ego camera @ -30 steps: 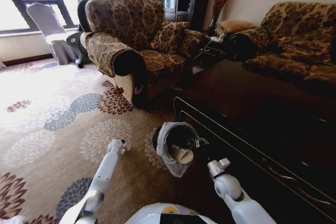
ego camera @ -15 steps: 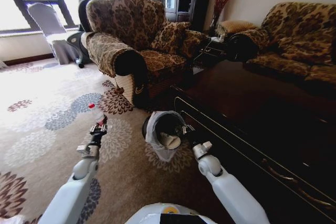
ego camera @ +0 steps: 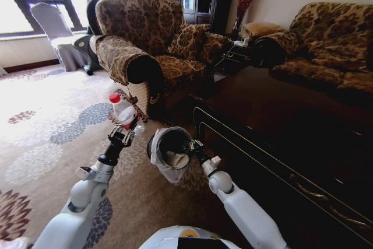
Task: Pick up the trash from the ground and place it into the trash bin.
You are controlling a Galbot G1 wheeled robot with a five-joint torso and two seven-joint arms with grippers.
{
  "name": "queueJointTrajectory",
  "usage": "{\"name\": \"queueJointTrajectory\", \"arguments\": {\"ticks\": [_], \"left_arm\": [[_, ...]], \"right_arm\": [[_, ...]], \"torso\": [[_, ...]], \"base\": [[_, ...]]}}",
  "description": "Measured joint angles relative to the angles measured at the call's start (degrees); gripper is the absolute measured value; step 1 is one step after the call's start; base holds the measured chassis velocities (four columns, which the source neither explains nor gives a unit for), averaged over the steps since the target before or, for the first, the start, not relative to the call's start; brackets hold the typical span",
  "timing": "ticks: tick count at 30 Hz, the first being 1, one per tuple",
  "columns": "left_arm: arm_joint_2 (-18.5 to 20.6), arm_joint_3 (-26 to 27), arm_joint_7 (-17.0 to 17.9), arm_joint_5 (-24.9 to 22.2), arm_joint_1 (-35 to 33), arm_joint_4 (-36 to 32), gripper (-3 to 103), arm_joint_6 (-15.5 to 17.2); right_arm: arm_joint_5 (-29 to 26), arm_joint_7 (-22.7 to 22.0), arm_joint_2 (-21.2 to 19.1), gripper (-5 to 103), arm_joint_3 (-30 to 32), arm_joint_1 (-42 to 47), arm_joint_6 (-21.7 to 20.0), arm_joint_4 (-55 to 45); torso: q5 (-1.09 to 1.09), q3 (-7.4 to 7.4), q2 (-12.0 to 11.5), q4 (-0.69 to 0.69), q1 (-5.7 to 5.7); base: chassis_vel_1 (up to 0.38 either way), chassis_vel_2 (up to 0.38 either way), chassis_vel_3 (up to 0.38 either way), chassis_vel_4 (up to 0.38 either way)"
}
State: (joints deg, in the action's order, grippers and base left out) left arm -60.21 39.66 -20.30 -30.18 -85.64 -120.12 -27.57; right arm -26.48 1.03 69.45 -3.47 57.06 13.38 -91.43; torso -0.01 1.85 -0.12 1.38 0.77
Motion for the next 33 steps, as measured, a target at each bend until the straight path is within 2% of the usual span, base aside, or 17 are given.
{"name": "queueJointTrajectory", "arguments": {"ticks": [6, 11, 14, 19, 20, 23, 25, 26, 30, 33], "left_arm": [[1.16, -0.48, -0.81, 1.38, -1.42, -1.51, 28, -0.97], [3.75, 0.89, -2.93, 4.4, -3.47, -3.15, 28, -3.19], [3.88, 1.52, -3.58, 5.79, -4.35, -3.75, 28, -3.99], [3.55, 2.01, -4.66, 7.37, -6.12, -4.96, 28, -5.12], [3.53, 2.34, -5.34, 7.99, -7.28, -5.61, 28, -5.73], [3.68, 2.91, -6.5, 8.8, -9.33, -7.74, 28, -6.7], [3.84, 2.23, -6.95, 10.23, -9.97, -8.51, 28, -7.24], [3.84, 2.23, -6.95, 10.23, -9.97, -8.51, 28, -7.24], [5.14, -0.91, -7.48, 15.17, -8.92, -6.98, 28, -8.65], [6.34, -2.35, -7.67, 16.51, -7.72, -5.56, 28, -9.08]], "right_arm": [[0.61, 0.0, -0.15, 0, 1.01, 1.69, 0.16, -0.69], [0.85, 0.01, -0.5, 0, 1.63, 2.46, 0.26, -1.1], [0.92, 0.01, -0.48, 0, 1.7, 2.67, 0.31, -1.29], [1.19, 0.02, -0.42, 0, 1.5, 2.96, 0.37, -1.31], [1.25, 0.02, -0.41, 0, 1.29, 3.0, 0.43, -1.29], [1.19, 0.04, -0.49, 0, 0.3, 2.36, 0.53, -0.31], [0.86, 0.05, -0.51, 0, -0.93, 1.18, 0.54, 0.44], [0.86, 0.05, -0.51, 0, -0.93, 1.18, 0.54, 0.44], [0.09, 0.04, -0.47, 0, -3.92, -1.37, -0.35, 0.86], [0.02, 0.04, -0.62, 0, -4.7, -1.99, -0.69, 1.03]], "torso": [[0.02, 0.0, 0.0, 0.0, 0.0], [0.03, -0.01, 0.01, 0.0, -0.01], [-0.04, 0.0, 0.0, 0.0, 0.0], [0.07, -0.01, 0.01, 0.0, -0.01], [-0.04, 0.0, 0.0, 0.0, -0.01], [0.07, -0.03, 0.02, 0.02, -0.04], [-0.02, -0.03, 0.02, 0.02, -0.04], [-0.02, -0.03, 0.02, 0.02, -0.04], [0.01, 0.03, 0.01, 0.01, 0.02], [0.02, 0.03, 0.0, 0.0, 0.03]], "base": [[0.231, -0.186, -0.215, 0.192], [0.275, -0.267, -0.279, 0.279], [0.319, -0.328, -0.317, 0.33], [0.338, -0.34, -0.332, 0.36], [0.298, -0.354, -0.237, 0.284], [0.234, -0.25, -0.237, 0.235], [0.189, -0.136, -0.186, 0.127], [0.189, -0.084, -0.134, 0.127], [0.007, 0.03, 0.032, -0.011], [-0.048, 0.056, 0.093, -0.05]]}}
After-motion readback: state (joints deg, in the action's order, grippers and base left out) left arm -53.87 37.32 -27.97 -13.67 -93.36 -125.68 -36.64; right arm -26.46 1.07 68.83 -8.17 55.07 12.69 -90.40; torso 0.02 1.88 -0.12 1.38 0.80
